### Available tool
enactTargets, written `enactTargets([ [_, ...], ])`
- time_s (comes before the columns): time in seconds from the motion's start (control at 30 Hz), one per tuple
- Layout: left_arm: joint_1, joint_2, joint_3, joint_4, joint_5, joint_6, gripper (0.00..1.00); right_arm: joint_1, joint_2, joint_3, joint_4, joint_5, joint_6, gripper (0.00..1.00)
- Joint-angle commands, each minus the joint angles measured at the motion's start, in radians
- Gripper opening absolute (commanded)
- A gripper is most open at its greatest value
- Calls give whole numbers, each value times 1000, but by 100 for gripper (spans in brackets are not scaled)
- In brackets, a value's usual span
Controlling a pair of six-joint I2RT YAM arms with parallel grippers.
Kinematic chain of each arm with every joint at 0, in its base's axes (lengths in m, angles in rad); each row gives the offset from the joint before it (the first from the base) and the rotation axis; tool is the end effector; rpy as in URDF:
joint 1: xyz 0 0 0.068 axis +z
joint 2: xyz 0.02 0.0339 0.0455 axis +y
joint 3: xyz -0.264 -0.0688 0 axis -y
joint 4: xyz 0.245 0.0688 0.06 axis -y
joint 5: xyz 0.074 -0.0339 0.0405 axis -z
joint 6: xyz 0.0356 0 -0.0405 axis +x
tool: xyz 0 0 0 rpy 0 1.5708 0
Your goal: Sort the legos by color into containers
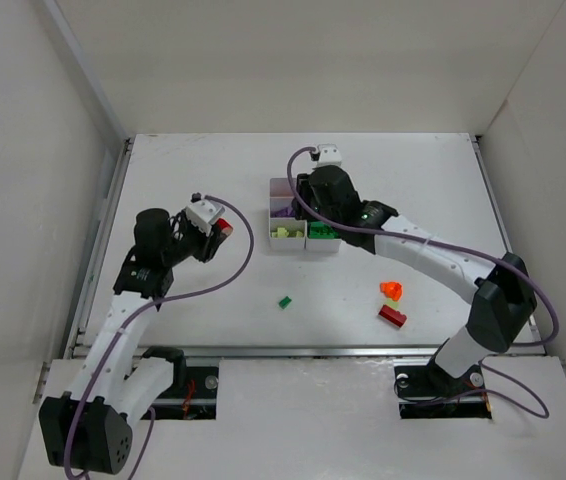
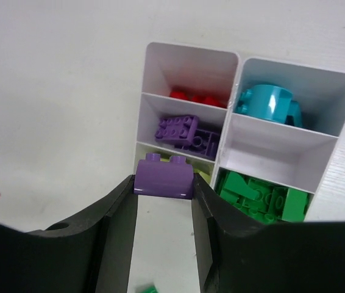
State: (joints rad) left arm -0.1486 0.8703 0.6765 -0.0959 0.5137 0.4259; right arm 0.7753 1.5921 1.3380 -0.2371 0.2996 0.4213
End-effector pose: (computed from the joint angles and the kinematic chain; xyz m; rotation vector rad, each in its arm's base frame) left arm 0.1976 -0.0473 0.2970 0.8466 1.6239 -0.2824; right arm 0.2738 0.2536 0.3230 -0.1792 2.0591 0.4379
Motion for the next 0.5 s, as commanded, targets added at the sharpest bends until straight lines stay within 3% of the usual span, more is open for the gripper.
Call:
enactTargets([
  [0.0,1,12,-12,105,-9,-122,0,4,22,33,45,183,28,0],
  [0.27,1,174,9,289,-18,-184,0,4,149,78,78,142,-7,0],
  [0.47,1,242,50,308,-27,-174,0,4,201,116,99,162,-7,0],
])
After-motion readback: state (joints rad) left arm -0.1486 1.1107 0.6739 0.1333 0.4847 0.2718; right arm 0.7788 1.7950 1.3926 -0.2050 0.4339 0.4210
